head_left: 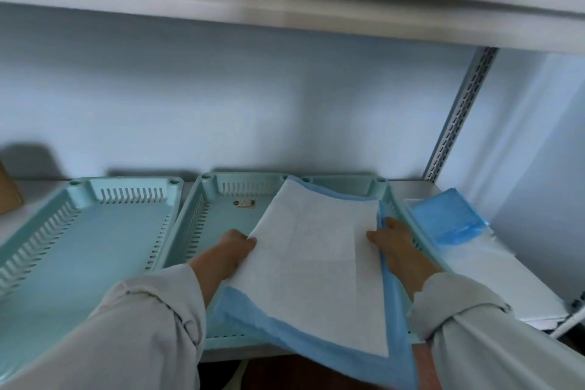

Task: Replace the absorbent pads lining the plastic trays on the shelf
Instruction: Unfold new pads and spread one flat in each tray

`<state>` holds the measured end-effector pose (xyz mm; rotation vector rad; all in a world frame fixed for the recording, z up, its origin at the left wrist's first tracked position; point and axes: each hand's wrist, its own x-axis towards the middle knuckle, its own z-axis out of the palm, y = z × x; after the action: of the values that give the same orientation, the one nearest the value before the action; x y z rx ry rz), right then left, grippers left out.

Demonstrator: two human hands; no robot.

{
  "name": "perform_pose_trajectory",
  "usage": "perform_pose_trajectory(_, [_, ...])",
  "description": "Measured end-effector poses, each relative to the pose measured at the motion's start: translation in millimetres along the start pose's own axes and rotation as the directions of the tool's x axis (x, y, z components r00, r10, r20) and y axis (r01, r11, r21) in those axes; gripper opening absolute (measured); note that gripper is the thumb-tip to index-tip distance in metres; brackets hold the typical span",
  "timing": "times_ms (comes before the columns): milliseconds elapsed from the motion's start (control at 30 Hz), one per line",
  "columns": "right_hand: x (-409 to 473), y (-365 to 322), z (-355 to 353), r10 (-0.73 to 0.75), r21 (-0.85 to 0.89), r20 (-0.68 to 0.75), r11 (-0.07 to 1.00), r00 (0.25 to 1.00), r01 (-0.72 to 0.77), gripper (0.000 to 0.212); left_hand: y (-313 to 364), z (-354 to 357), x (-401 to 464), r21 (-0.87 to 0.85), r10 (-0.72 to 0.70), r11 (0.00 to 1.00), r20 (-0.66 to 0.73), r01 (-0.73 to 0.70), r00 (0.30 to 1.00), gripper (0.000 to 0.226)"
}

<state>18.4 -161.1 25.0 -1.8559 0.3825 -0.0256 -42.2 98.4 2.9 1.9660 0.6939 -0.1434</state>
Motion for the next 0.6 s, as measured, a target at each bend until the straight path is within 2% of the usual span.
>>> perform_pose_trajectory(33, [0.2,-1.7,0.9,-0.045,0.035,-0.017,0.998,0.999,0.045,0.047,1.6,-1.3,-1.1,0.006,0.033,0.999,-0.022,-0.033,0.999,0.032])
perform_pose_trajectory(100, [3.7,3.5,1.5,-0.037,0.042,-0.002,0.998,0.999,0.037,0.042,1.8,-2.5,-6.9,0.039,0.062,0.997,-0.035,-0.060,0.997,0.024])
perform_pose_trajectory(167, [6.4,19.0,1.0,0.094,0.034,0.068,0.995,0.993,-0.097,0.039,-5.1,-0.7,-12.7,0.053,-0.001,0.999,0.025,-0.001,1.000,0.021])
perform_pose_trajectory(200, [4.4,26.9,0.0,0.177,0.018,0.093,0.984,0.980,-0.179,0.045,-9.6,0.4,-15.3,0.047,-0.038,0.998,0.068,0.035,0.997,0.023])
perform_pose_trajectory(267, [0.7,40.7,-3.0,0.232,-0.038,0.097,0.973,0.968,-0.229,0.051,-17.5,2.8,-16.9,0.061,-0.048,0.997,0.102,0.041,0.994,0.029])
perform_pose_trajectory(400, [2.5,49.1,-6.0,0.163,-0.066,-0.036,0.984,0.986,-0.165,0.034,-21.2,5.7,-15.7,0.246,0.059,0.967,0.023,-0.063,0.998,0.033])
perform_pose_trajectory(500, [4.9,47.7,-6.0,0.085,-0.062,-0.134,0.994,0.987,-0.094,0.016,-17.5,8.9,-18.3,0.322,0.107,0.940,0.022,-0.108,0.994,0.034])
perform_pose_trajectory(533, [5.7,47.2,-6.2,0.081,-0.072,-0.137,0.993,0.987,-0.092,0.017,-16.2,9.7,-18.6,0.349,0.120,0.928,0.043,-0.128,0.992,0.040])
perform_pose_trajectory(600, [7.7,47.2,-4.9,0.082,-0.089,-0.100,0.992,0.992,-0.091,0.018,-16.4,10.6,-19.5,0.346,0.125,0.924,0.123,-0.160,0.985,0.065])
